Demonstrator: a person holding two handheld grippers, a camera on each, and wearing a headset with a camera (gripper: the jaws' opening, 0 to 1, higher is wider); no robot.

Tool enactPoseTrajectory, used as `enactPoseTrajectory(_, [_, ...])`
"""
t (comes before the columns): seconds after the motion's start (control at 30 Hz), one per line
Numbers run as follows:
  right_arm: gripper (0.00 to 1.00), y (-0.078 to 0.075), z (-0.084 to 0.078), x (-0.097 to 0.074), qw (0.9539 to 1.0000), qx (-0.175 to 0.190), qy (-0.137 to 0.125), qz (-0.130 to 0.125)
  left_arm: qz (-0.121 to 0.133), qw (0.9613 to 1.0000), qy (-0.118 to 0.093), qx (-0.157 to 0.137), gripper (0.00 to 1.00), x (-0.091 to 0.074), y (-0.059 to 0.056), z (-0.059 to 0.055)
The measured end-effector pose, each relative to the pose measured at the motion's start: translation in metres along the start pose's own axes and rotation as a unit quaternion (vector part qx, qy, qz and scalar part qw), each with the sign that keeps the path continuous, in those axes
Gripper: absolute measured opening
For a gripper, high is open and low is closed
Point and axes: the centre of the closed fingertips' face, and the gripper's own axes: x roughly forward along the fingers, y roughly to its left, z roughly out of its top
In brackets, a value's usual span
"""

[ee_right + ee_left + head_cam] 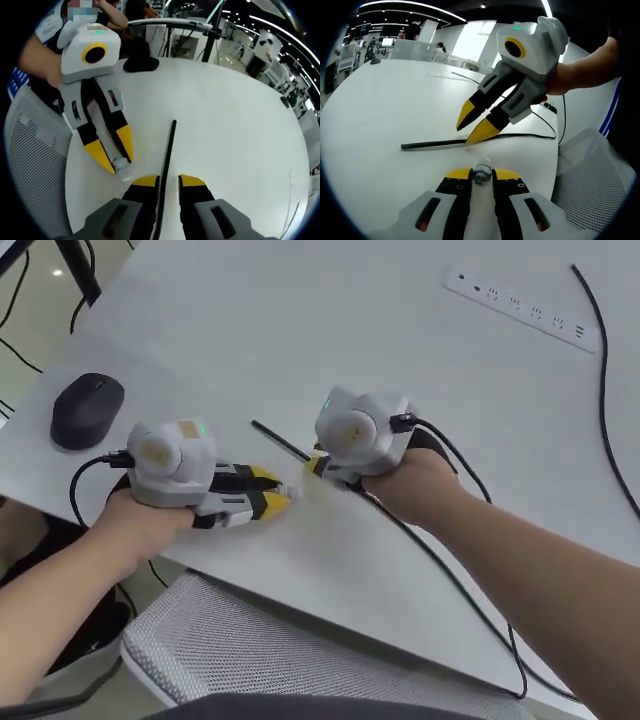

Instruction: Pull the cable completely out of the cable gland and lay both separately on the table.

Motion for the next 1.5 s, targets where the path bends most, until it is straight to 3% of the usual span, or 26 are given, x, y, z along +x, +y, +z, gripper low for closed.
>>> enactPoseTrajectory(0.23, [0.18, 0.000, 0.009, -0.018, 0.9996, 0.018, -0.019, -0.007, 0.002, 1.0000, 0.000, -0.001, 0.19, -0.002, -0.002, 0.002])
enactPoseTrajectory(0.3, [0.21, -0.001, 0.016, -0.027, 0.9987, 0.031, -0.038, -0.012, 0.001, 1.0000, 0.001, 0.000, 0.19, -0.004, -0.005, 0.002])
enactPoseTrajectory(0.4, [0.25, 0.000, 0.017, -0.036, 0.9988, 0.025, -0.039, -0.017, 0.001, 1.0000, 0.003, 0.002, 0.20, -0.006, -0.007, 0.003])
enactPoseTrajectory(0.83, [0.34, -0.003, 0.015, -0.101, 0.9944, 0.048, -0.080, -0.049, 0.004, 1.0000, -0.003, 0.007, 0.29, -0.020, -0.019, 0.017])
enactPoseTrajectory(0.93, [0.36, -0.006, 0.014, -0.124, 0.9911, 0.061, -0.100, -0.063, -0.002, 1.0000, -0.002, 0.004, 0.33, -0.025, -0.026, 0.019])
enactPoseTrajectory(1.2, [0.47, 0.003, 0.007, -0.178, 0.9829, 0.100, -0.141, -0.064, -0.010, 0.9999, -0.010, 0.002, 0.41, -0.043, -0.041, 0.030])
enactPoseTrajectory(1.5, [0.56, 0.018, -0.027, -0.233, 0.9688, 0.151, -0.174, -0.092, -0.024, 0.9995, -0.012, 0.016, 0.47, -0.057, -0.059, 0.048])
